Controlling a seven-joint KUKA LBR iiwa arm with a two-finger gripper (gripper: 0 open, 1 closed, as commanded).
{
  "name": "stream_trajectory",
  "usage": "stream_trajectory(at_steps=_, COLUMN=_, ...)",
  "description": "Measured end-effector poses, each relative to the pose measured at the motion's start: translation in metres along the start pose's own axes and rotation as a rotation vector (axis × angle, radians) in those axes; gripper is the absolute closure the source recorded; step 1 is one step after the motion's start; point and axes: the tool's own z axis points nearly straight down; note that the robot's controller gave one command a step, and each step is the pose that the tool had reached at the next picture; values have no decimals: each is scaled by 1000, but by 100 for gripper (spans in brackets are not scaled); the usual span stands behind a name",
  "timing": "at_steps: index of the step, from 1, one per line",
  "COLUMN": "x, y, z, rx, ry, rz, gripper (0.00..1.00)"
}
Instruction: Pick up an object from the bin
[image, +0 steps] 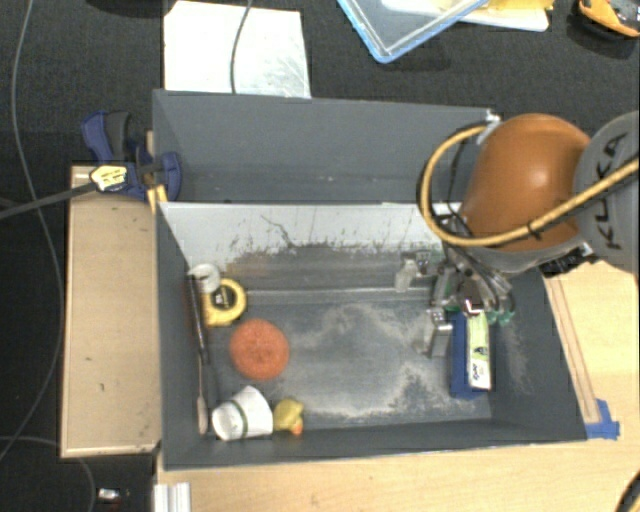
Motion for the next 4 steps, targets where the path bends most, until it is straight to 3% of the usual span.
stream_trajectory(at_steps=1, x=14, y=-6, z=-50, rx=0, ry=-4, rz=-14, gripper=0)
stream_trajectory(at_steps=2, x=41, y=49, z=-6, rx=-1, ry=-3, rz=-68, gripper=0)
stream_trajectory(at_steps=3, x=51, y=74, z=14, rx=5, ry=-16, rz=-224, gripper=0)
stream_trajectory(at_steps=4, x=-10, y=73, z=49, rx=-1, ry=-6, rz=-170, gripper=0)
